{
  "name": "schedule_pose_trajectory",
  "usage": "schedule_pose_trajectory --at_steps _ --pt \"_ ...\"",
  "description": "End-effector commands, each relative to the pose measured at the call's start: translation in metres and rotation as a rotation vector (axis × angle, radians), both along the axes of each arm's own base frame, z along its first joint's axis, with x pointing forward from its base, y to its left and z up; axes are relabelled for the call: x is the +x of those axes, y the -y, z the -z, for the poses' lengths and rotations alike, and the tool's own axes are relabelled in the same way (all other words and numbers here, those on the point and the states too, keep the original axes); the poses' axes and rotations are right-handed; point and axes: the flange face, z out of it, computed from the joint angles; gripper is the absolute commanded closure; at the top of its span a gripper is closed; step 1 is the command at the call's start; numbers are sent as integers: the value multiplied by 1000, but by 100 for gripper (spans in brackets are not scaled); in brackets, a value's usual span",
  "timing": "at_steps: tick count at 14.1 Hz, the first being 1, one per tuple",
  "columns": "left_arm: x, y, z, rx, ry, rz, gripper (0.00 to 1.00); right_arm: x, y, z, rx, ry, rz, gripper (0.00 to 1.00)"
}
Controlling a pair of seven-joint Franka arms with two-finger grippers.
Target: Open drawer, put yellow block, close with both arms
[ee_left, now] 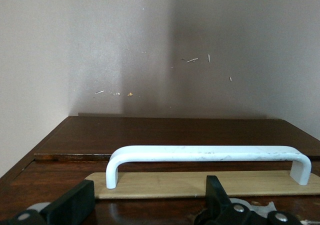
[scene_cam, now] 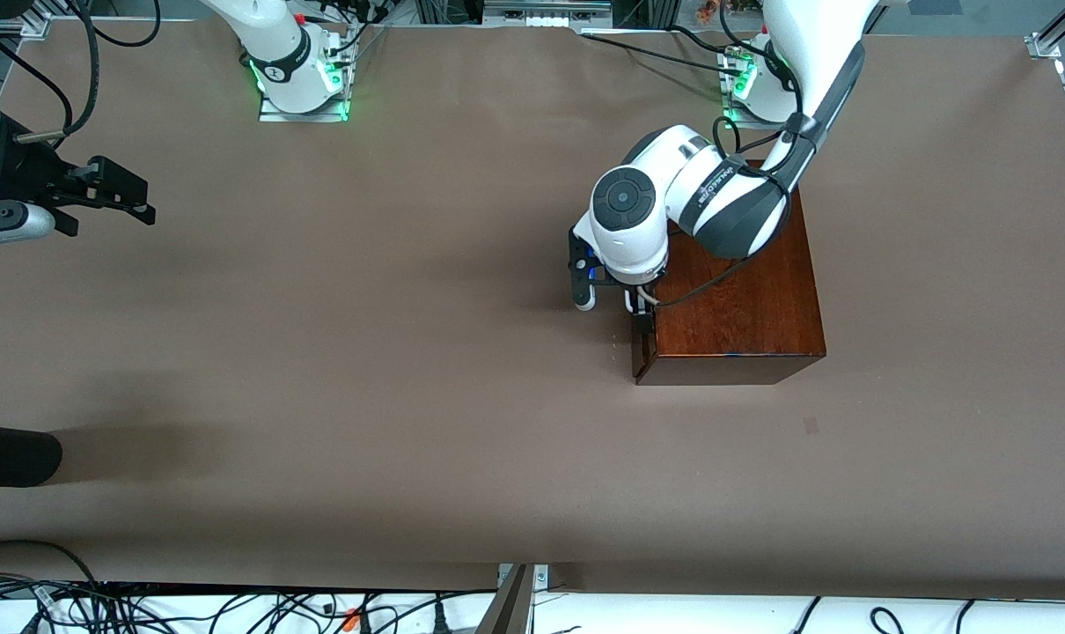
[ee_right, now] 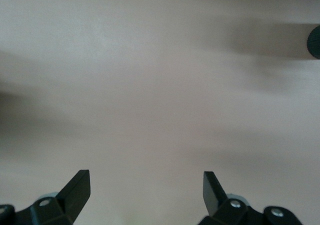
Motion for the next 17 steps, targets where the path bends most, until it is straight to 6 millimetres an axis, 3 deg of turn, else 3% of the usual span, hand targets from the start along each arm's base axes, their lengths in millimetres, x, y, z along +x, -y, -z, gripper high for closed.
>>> schedule_pose_trajectory --at_steps 1,4,6,9,12,14,17 --pt "7 -21 -8 37 47 -37 0 0 -1 -5 -8 8 10 0" --pt "2 15 -18 -24 122 -142 0 0 0 -4 -9 3 9 0" --pt "-7 47 -36 -59 173 -246 0 0 0 -4 -9 -1 9 0" --pt "-18 71 -82 -100 249 -414 0 0 3 -4 -9 -3 14 0" --pt "-26 68 -144 -117 243 -637 0 0 1 -4 -9 -3 12 0" --pt "-28 51 -186 -99 242 -846 0 0 1 -4 -9 -3 12 0" --pt "-14 -4 -235 -84 277 -1110 0 -1 3 -4 -9 -4 15 0"
